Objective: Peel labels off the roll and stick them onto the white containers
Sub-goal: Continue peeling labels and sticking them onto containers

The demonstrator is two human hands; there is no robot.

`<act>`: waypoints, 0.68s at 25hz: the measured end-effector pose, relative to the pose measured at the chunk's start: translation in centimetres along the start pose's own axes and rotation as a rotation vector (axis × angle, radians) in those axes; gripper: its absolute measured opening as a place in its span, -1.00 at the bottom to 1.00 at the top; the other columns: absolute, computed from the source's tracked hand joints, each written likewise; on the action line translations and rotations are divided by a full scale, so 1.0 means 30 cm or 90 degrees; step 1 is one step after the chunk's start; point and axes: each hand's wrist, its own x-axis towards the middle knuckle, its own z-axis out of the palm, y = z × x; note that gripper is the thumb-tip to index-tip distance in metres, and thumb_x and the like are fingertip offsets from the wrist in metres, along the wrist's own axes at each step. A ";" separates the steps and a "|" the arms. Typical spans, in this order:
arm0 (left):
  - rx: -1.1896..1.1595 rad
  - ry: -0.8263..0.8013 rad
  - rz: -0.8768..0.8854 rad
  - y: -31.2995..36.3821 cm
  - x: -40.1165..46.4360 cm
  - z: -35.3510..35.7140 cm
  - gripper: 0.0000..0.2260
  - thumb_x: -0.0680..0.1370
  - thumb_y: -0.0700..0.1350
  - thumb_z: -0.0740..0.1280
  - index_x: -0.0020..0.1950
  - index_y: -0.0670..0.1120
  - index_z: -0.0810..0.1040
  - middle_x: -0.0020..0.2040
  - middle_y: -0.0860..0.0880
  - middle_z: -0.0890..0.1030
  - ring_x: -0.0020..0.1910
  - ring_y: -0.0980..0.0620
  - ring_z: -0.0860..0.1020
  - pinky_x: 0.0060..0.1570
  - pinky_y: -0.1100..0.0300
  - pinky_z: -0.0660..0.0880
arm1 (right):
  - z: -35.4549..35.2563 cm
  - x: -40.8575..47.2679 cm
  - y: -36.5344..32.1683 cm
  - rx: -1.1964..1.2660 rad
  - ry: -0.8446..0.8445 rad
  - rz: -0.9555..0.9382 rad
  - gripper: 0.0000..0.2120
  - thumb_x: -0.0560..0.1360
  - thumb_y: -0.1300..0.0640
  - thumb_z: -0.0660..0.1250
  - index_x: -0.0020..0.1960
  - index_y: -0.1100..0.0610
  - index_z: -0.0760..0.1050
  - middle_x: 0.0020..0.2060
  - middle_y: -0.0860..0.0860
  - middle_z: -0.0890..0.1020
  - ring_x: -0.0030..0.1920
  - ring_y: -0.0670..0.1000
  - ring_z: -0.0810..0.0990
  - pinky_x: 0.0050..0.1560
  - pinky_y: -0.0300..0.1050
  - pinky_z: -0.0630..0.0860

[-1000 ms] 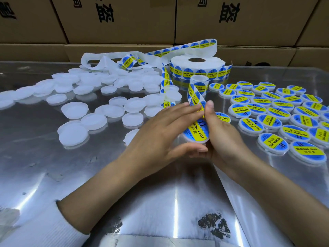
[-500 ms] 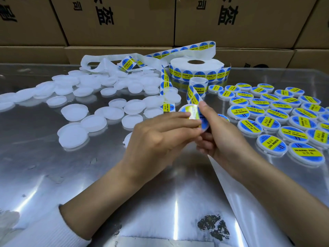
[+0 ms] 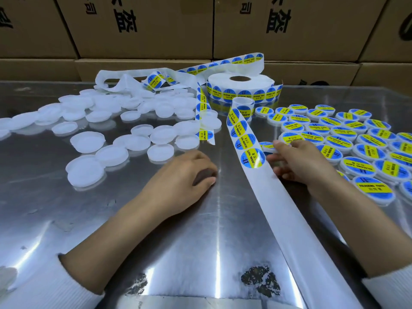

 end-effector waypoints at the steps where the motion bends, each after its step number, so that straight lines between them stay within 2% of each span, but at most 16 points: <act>1: -0.024 -0.001 0.019 0.008 0.002 0.003 -0.83 0.54 -0.08 0.34 0.12 0.02 0.60 0.14 0.10 0.51 0.12 0.12 0.48 0.14 0.20 0.40 | -0.001 0.005 0.004 -0.020 0.004 -0.003 -0.71 0.60 0.00 0.19 0.24 0.12 0.28 -0.27 0.03 0.64 -0.50 -0.05 0.49 -0.48 -0.23 0.39; 3: -0.045 0.019 0.048 0.023 0.000 0.009 -0.78 0.51 -0.12 0.38 0.16 -0.01 0.59 0.17 0.07 0.51 0.15 0.12 0.47 0.17 0.23 0.38 | -0.007 0.011 0.018 -0.142 0.043 -0.045 -0.65 0.58 0.04 0.18 0.31 0.13 0.25 -0.29 0.04 0.65 -0.40 0.03 0.54 -0.32 -0.12 0.48; 5: -0.024 0.061 0.030 0.027 -0.008 0.003 -0.69 0.48 -0.06 0.42 0.21 0.00 0.56 0.20 0.08 0.50 0.19 0.10 0.46 0.17 0.22 0.37 | -0.014 0.009 0.028 -0.296 0.118 -0.126 -0.65 0.53 0.05 0.18 0.30 0.07 0.38 -0.20 0.06 0.66 -0.18 0.11 0.58 -0.10 -0.04 0.49; 7: 0.026 0.077 -0.030 0.021 -0.014 -0.008 -0.59 0.44 0.07 0.43 0.27 0.05 0.51 0.25 0.11 0.46 0.23 0.07 0.41 0.19 0.17 0.36 | -0.007 -0.004 0.029 -0.347 0.156 -0.230 -0.75 0.52 0.07 0.19 0.16 -0.02 0.53 -0.14 0.00 0.63 -0.07 0.06 0.55 -0.11 -0.08 0.40; 9: 0.063 0.043 -0.090 0.018 -0.017 -0.013 -0.53 0.44 0.15 0.39 0.32 0.07 0.47 0.29 0.12 0.43 0.27 0.05 0.38 0.23 0.09 0.36 | 0.008 -0.008 0.030 -0.387 0.129 -0.300 -0.77 0.53 0.09 0.20 0.11 -0.03 0.56 -0.03 -0.04 0.63 0.02 0.04 0.54 -0.08 -0.07 0.41; 11: 0.071 -0.002 -0.130 0.017 -0.016 -0.007 -0.55 0.49 0.17 0.31 0.35 0.08 0.43 0.32 0.12 0.40 0.31 0.05 0.36 0.25 0.05 0.37 | 0.015 -0.004 0.036 -0.449 0.094 -0.287 -0.73 0.56 0.07 0.17 0.21 -0.01 0.51 0.12 -0.01 0.61 0.15 0.09 0.52 0.00 -0.03 0.41; 14: 0.080 -0.038 -0.096 0.013 -0.013 -0.003 -0.66 0.58 0.09 0.21 0.33 0.05 0.45 0.30 0.10 0.44 0.28 0.05 0.40 0.21 0.07 0.38 | 0.006 0.011 0.049 -0.509 0.087 -0.196 -0.60 0.61 -0.02 0.08 0.40 0.07 0.34 0.31 0.11 0.49 0.32 0.17 0.39 0.16 0.02 0.35; 17: 0.041 0.001 -0.055 0.016 -0.011 -0.008 -0.76 0.60 0.00 0.17 0.12 -0.06 0.57 0.09 0.03 0.58 0.10 0.05 0.49 0.08 0.04 0.41 | 0.013 0.014 0.047 -0.515 0.085 -0.200 -0.52 0.61 -0.12 0.04 0.42 0.12 0.31 0.37 0.13 0.42 0.41 0.15 0.26 0.32 0.05 0.21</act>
